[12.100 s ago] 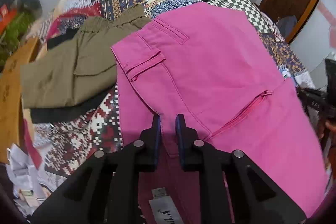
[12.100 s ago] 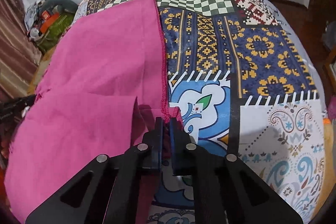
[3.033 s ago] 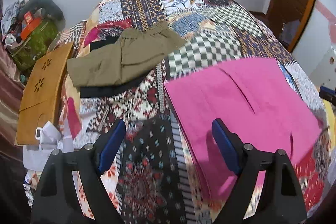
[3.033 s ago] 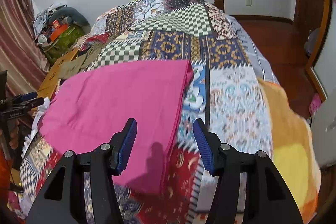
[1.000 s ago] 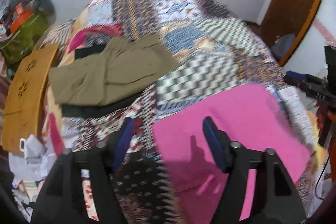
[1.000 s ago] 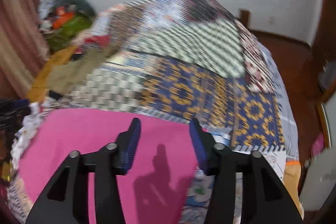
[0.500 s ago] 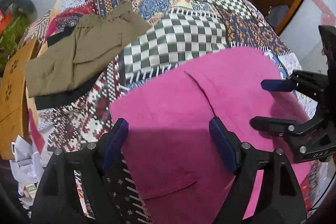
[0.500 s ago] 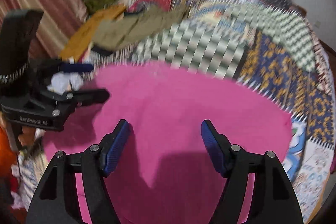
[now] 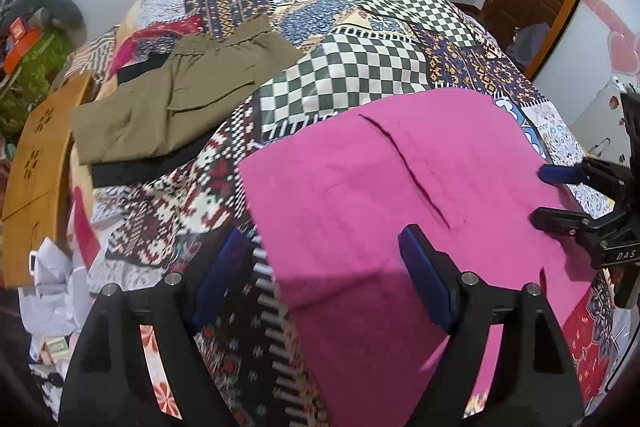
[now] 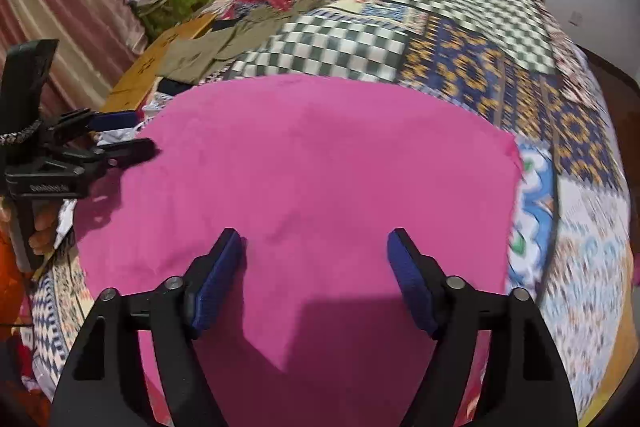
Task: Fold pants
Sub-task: 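Fold the pink pants over again and press flat with both grippers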
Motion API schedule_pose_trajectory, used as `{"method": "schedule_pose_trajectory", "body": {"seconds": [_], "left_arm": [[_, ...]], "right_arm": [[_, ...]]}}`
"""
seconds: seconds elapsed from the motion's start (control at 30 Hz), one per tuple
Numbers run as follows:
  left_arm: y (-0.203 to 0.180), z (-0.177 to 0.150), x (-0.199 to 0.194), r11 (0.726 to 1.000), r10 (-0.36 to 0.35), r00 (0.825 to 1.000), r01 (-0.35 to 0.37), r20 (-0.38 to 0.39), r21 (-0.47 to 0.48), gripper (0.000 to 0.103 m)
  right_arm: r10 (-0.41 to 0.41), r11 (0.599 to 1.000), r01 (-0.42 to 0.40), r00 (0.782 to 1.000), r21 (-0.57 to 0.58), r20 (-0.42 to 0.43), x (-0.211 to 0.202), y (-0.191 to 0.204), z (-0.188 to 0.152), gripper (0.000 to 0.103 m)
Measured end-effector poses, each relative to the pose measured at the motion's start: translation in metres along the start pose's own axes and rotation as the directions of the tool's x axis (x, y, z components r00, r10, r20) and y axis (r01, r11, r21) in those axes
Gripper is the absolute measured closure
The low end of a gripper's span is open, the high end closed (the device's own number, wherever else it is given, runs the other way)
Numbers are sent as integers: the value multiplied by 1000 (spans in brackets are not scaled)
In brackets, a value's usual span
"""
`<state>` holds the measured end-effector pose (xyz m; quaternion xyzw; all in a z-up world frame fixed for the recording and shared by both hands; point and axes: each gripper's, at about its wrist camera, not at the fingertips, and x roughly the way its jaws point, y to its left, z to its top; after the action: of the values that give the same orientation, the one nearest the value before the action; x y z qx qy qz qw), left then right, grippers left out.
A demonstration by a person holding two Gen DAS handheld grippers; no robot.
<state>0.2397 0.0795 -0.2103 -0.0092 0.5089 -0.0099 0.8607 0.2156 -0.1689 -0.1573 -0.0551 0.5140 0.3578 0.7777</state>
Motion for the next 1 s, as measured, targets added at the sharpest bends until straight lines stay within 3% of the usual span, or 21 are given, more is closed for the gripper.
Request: {"method": "schedule_pose_trajectory", "body": {"seconds": [0.27, 0.33, 0.57, 0.8, 1.0], "left_arm": [[10, -29, -20, 999, 15, 1000, -15, 0, -36, 19], [11, -35, -24, 998, 51, 999, -51, 0, -44, 19], [20, -49, -45, 992, 80, 997, -77, 22, -102, 19], [26, -44, -83, 972, 6, 994, 21, 113, -234, 19], [15, -53, -91, 959, -56, 992, 86, 117, -269, 19]], "right_arm": [[-57, 993, 52, 998, 108, 40, -29, -17, -36, 28], [-64, 990, 58, 997, 132, 39, -33, -20, -41, 28], [-109, 982, 100, 993, 157, 46, -50, -20, -52, 28], [-78, 993, 60, 978, 98, 191, -82, 14, -32, 28], [-16, 1000, 13, 968, 13, 251, -81, 57, -12, 28]]}}
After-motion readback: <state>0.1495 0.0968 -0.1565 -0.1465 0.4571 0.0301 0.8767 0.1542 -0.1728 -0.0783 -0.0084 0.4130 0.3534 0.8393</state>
